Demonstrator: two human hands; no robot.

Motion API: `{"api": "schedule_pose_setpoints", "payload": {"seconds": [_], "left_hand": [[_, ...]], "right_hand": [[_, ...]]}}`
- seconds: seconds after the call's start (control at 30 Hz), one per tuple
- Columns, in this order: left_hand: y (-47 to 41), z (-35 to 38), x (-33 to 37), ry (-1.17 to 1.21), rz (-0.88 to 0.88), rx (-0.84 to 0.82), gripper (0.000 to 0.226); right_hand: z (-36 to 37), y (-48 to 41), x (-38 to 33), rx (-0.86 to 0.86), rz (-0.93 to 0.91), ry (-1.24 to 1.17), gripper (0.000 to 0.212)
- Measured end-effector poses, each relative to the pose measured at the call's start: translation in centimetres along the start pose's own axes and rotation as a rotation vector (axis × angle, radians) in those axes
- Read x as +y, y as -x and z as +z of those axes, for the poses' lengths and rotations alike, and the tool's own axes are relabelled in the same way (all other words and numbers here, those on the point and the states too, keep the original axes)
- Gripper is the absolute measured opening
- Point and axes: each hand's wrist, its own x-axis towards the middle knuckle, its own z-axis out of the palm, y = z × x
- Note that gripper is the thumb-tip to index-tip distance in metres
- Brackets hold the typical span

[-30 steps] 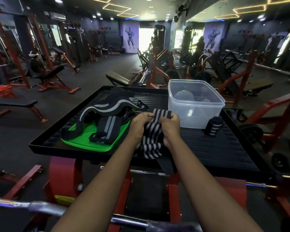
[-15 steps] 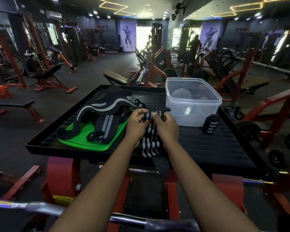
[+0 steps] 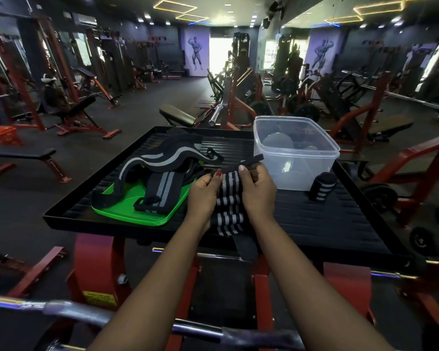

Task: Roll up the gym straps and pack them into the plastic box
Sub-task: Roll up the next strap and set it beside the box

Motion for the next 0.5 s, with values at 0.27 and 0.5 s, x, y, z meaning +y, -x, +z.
{"api": "schedule_pose_setpoints", "payload": {"seconds": [0.27, 0.5], "left_hand": [[-0.28, -0.50, -0.25, -0.012, 0.012, 0.013, 0.022], [-0.28, -0.80, -0.02, 0.068, -0.045, -0.008, 0.020]], "right_hand": [[-0.03, 0.09, -0.35, 0.118, -0.232, 0.068, 0.013], [0.37, 0.06, -0.02, 0.028, -0.344, 0.121, 0.009]]}}
